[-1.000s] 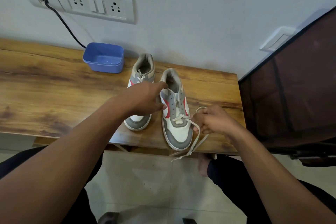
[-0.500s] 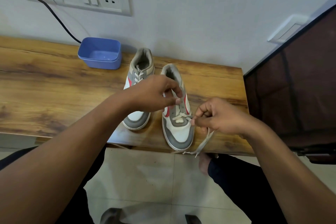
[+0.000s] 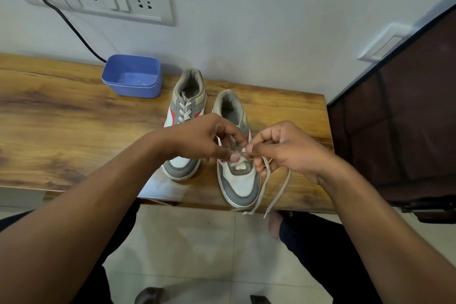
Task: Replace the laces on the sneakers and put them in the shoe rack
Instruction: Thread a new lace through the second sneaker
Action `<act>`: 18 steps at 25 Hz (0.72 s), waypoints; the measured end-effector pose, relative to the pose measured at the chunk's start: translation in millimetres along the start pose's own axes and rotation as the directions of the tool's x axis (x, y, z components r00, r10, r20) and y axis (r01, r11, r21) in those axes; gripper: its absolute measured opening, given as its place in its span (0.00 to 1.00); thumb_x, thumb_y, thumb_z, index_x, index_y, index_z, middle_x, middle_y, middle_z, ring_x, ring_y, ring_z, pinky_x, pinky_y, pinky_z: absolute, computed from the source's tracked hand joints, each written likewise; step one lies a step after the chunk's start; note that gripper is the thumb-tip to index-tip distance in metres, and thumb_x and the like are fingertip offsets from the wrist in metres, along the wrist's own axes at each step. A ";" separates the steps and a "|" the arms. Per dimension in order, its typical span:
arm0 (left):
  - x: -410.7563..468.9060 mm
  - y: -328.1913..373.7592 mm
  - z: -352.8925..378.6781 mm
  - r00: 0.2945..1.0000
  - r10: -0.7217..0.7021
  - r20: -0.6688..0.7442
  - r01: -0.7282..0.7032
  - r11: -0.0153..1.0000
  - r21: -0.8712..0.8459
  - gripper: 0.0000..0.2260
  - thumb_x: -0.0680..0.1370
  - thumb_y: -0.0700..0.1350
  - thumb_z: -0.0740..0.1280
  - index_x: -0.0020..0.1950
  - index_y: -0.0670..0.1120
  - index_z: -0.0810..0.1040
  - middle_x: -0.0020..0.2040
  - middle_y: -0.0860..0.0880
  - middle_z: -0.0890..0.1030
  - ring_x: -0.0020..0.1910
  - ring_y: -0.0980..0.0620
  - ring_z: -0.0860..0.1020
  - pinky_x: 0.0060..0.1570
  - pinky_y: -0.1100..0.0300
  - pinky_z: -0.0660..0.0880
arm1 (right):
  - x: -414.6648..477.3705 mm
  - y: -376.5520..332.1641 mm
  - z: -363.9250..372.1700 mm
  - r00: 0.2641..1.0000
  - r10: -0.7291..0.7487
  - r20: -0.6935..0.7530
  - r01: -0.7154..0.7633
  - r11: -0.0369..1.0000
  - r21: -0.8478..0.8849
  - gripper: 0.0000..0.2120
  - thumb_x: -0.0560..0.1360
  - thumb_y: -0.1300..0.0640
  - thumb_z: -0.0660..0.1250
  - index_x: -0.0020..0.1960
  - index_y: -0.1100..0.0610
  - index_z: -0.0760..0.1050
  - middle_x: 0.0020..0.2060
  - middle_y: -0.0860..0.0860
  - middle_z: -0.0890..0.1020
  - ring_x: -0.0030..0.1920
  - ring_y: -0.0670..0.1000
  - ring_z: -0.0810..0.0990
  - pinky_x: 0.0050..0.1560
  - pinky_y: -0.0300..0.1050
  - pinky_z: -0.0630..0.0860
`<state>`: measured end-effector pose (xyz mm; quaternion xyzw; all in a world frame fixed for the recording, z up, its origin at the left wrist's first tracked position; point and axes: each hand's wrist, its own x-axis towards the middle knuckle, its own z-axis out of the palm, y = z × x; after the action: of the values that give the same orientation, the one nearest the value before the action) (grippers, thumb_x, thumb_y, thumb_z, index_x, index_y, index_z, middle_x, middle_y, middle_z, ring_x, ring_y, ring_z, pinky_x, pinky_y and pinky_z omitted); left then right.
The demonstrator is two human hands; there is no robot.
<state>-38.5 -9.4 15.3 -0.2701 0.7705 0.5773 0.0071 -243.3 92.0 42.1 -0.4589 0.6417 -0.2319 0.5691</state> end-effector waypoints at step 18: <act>-17.0 -11.4 -25.6 0.971 -0.191 0.145 0.128 0.925 0.357 0.05 0.76 0.53 0.75 0.47 0.53 0.87 0.39 0.51 0.85 0.40 0.48 0.79 0.47 0.46 0.77 | 2.1 1.8 -19.5 0.993 0.004 0.121 0.007 0.996 -0.091 0.05 0.79 0.61 0.74 0.51 0.64 0.85 0.37 0.55 0.86 0.34 0.47 0.81 0.32 0.38 0.77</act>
<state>-11.4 -27.5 19.2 -0.2743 0.8314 0.4523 0.1701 -262.2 86.7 44.3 -0.4980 0.6157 -0.1744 0.5852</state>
